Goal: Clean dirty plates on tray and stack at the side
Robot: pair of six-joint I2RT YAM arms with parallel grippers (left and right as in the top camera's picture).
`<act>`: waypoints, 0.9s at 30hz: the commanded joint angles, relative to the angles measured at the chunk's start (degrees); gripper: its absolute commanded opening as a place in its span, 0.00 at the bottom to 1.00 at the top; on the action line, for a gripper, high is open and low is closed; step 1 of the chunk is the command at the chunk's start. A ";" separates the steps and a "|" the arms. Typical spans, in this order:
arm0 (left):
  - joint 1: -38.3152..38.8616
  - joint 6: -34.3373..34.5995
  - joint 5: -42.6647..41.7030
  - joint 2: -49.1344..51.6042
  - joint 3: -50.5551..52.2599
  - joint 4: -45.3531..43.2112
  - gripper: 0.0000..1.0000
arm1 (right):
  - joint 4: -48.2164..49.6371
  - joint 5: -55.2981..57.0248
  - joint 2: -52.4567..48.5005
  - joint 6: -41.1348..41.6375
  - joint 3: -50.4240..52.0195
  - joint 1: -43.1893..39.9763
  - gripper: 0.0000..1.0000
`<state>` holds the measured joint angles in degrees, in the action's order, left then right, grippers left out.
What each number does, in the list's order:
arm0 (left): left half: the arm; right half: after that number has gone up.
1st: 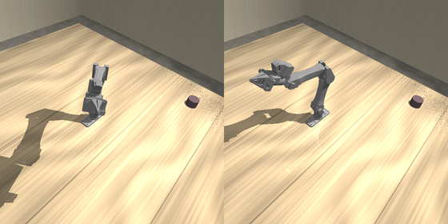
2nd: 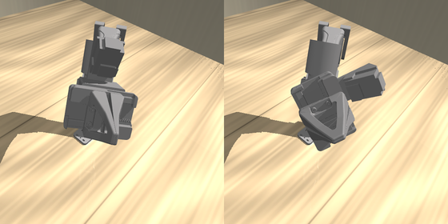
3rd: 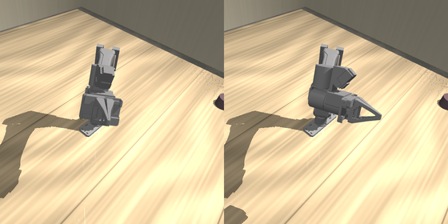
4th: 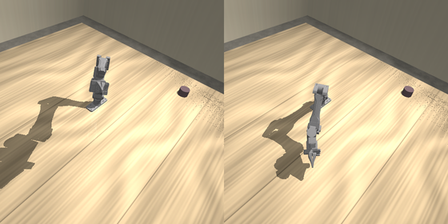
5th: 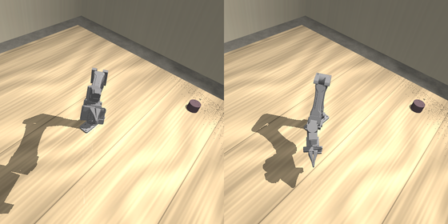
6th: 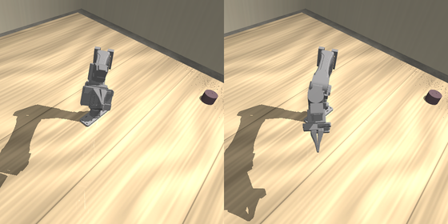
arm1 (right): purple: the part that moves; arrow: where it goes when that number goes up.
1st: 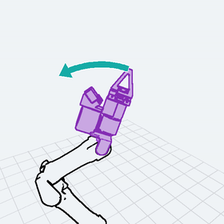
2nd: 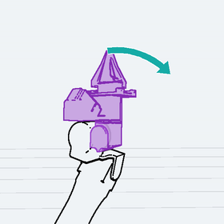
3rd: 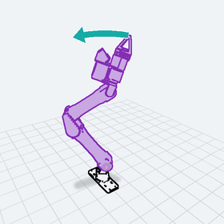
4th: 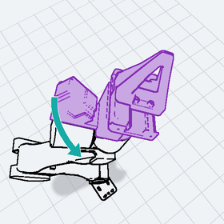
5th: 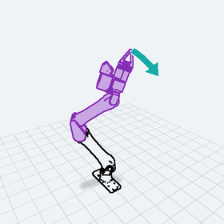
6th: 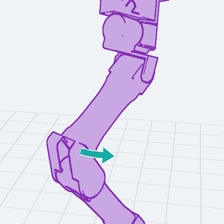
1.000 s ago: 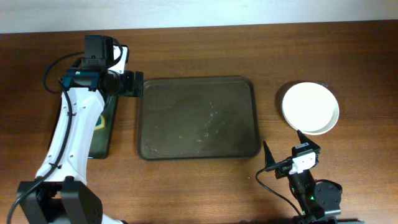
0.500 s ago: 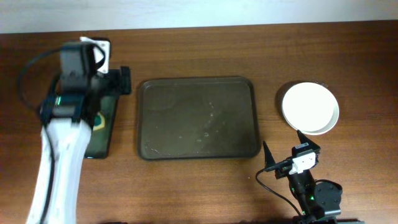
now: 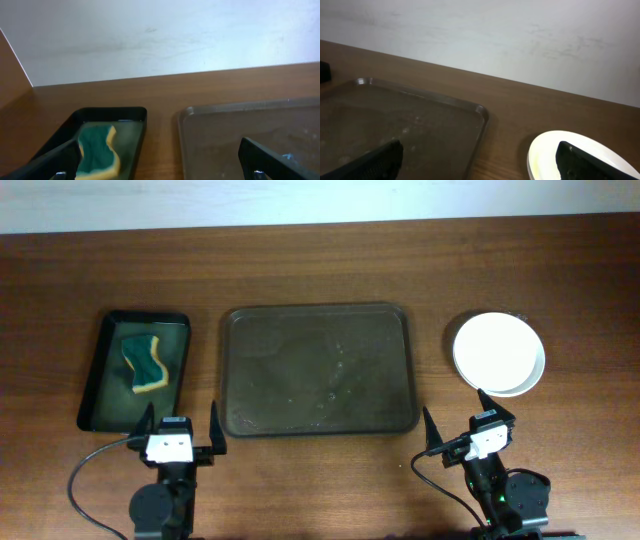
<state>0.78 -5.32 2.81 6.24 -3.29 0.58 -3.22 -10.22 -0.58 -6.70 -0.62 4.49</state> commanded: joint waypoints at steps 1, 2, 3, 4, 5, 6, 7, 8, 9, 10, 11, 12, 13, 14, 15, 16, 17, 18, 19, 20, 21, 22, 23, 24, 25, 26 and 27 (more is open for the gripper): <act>-0.22 -3.82 -0.04 -6.14 2.78 1.03 0.99 | -0.31 -0.72 0.39 -0.15 0.31 0.00 0.98; -0.57 -4.28 -0.07 -6.01 2.78 2.27 1.00 | -0.31 -0.72 0.39 -0.15 0.31 0.00 0.98; -0.74 -4.72 -0.09 -6.01 2.78 4.20 0.99 | -0.31 -0.72 0.39 -0.15 0.31 0.00 0.98; -0.74 -4.70 -0.09 -6.01 2.78 4.13 0.99 | -0.33 -0.72 0.39 -0.15 0.31 0.00 0.98; -0.74 -4.63 -0.44 -6.01 2.78 4.13 1.00 | -0.33 -0.72 0.39 -0.15 0.31 0.00 0.98; -0.72 -4.66 -0.50 -5.99 2.78 4.11 1.00 | -0.31 -0.70 0.39 -0.15 0.31 0.00 0.98; -0.74 -4.66 -0.50 -5.95 2.78 4.09 0.99 | -0.33 -0.70 0.39 -0.15 0.31 0.00 0.98; -0.74 -4.66 -0.50 -5.95 2.78 4.09 1.00 | -0.33 -0.72 0.39 -0.15 0.31 0.00 0.98; -0.74 -4.66 -0.50 -5.95 2.78 4.09 0.99 | -0.31 -0.72 0.39 -0.15 0.31 0.00 0.98; -0.74 -4.66 -0.50 -5.95 2.78 4.09 0.99 | -0.33 -0.72 0.39 -0.15 0.31 0.00 0.98; -0.74 -4.66 -0.50 -5.95 2.78 4.09 0.99 | -0.33 -0.72 0.39 -0.15 0.31 0.00 0.98; -0.74 -4.66 -0.50 -5.95 2.78 4.09 1.00 | -0.33 -0.70 0.39 -0.15 0.31 0.00 0.98; -0.74 -4.66 -0.50 -5.95 2.78 4.09 0.99 | -0.31 -0.72 0.39 -0.15 0.31 0.00 0.98; -0.74 -4.66 -0.50 -5.95 2.78 4.09 0.99 | -0.33 -0.72 0.39 -0.15 0.31 0.00 0.98; -0.74 -4.66 -0.50 -5.95 2.78 4.09 0.99 | -0.33 -0.72 0.39 -0.15 0.31 0.00 0.98; -0.74 -4.66 -0.50 -5.95 2.78 4.09 0.99 | -0.33 -0.72 0.39 -0.15 0.31 0.00 0.98; -0.74 -4.66 -0.50 -5.95 2.78 4.09 0.99 | -0.33 -0.72 0.39 -0.15 0.31 0.00 0.98; -0.74 -4.66 -0.50 -5.95 2.78 4.09 0.99 | -0.31 -0.72 0.39 -0.15 0.31 0.00 0.98; -0.74 -4.66 -0.50 -5.95 2.78 4.09 1.00 | -0.33 -0.72 0.39 -0.15 0.31 0.00 0.98; -0.74 -4.66 -0.50 -5.95 2.78 4.09 0.99 | -0.33 -0.72 0.39 -0.15 0.31 0.00 0.98; -0.74 -4.66 -0.50 -5.95 2.78 4.09 0.99 | -0.31 -0.72 0.39 -0.15 0.31 0.00 0.98; -0.74 -4.66 -0.50 -5.95 2.78 4.09 0.99 | -0.33 -0.72 0.39 -0.15 0.31 0.00 0.98; -0.74 -4.66 -0.50 -5.95 2.78 4.09 0.99 | -0.33 -0.70 0.39 -0.15 0.31 0.00 0.98; -0.74 -4.66 -0.50 -5.95 2.78 4.09 0.99 | -0.33 -0.72 0.39 -0.15 0.31 0.00 0.98; -0.74 -4.66 -0.50 -5.95 2.78 4.09 0.99 | -0.33 -0.70 0.39 -0.15 0.31 0.00 0.98; -0.74 -4.66 -0.50 -5.95 2.78 4.09 0.99 | -0.33 -0.72 0.39 -0.15 0.31 0.00 0.98; -0.74 -4.66 -0.50 -5.95 2.78 4.09 0.99 | -0.33 -0.72 0.39 -0.15 0.31 0.00 0.98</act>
<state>0.27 -9.04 2.76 0.73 -0.91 4.71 -3.25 -10.22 -0.58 -6.70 -0.62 4.49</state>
